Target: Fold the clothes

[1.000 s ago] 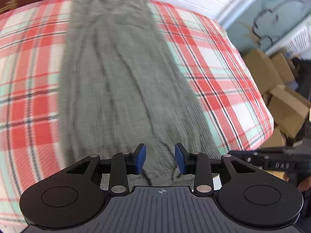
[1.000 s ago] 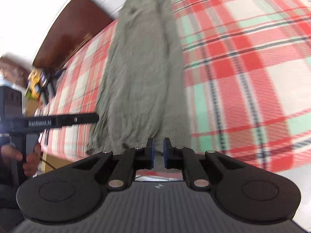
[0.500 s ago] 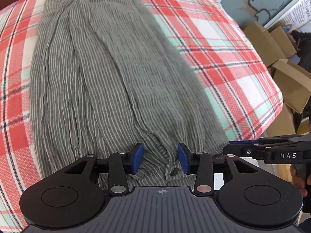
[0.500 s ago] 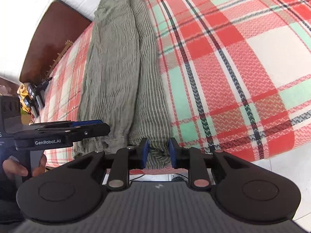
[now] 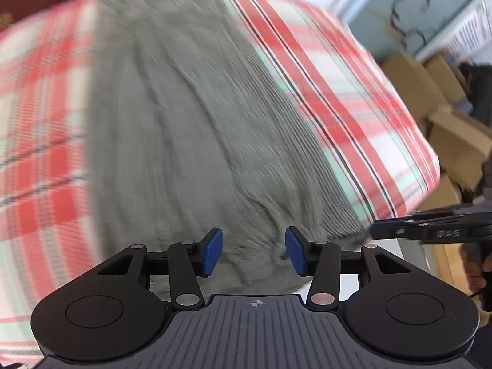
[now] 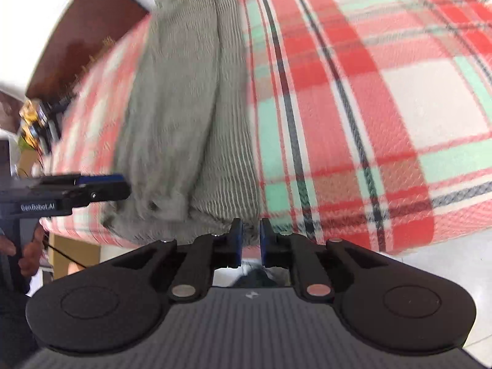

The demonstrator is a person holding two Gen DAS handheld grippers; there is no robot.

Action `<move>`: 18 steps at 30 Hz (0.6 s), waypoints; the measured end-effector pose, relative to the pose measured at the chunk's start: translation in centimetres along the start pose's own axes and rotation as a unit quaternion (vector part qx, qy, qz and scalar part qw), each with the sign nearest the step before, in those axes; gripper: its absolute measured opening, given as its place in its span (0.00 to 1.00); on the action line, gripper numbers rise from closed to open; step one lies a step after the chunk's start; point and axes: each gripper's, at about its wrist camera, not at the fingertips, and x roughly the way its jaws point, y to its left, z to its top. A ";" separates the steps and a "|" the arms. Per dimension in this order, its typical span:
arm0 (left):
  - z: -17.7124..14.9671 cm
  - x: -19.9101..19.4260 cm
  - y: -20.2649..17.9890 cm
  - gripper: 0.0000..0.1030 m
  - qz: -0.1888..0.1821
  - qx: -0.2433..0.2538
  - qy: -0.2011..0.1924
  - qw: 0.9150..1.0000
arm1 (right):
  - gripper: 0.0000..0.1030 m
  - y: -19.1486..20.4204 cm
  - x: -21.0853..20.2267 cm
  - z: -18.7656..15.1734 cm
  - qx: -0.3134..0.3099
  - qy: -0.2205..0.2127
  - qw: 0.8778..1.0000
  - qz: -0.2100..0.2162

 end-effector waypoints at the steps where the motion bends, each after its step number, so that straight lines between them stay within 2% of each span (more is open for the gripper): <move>1: -0.1 -0.7 1.2 0.64 0.012 -0.018 -0.011 1.000 | 0.17 0.5 -0.4 0.3 -0.004 -0.009 1.000 0.007; 3: -0.3 -1.9 3.5 0.67 0.036 -0.054 -0.028 0.997 | 0.37 1.1 -0.4 1.1 -0.018 -0.021 1.000 0.012; 4: -0.6 -2.0 4.9 0.67 0.047 -0.075 -0.026 0.996 | 0.39 1.3 -0.1 1.5 -0.023 -0.021 0.999 0.011; 10: -1.9 -1.4 10.0 0.67 0.070 -0.141 -0.016 0.987 | 0.39 2.1 1.8 2.6 -0.047 -0.005 0.999 0.001; 13: -1.9 -0.5 10.7 0.67 0.046 -0.156 -0.008 0.987 | 0.39 2.1 2.1 2.5 -0.045 0.000 0.999 -0.001; 18: -1.9 0.9 10.4 0.67 0.018 -0.144 0.005 0.989 | 0.43 2.2 2.6 2.6 -0.042 0.006 0.999 -0.020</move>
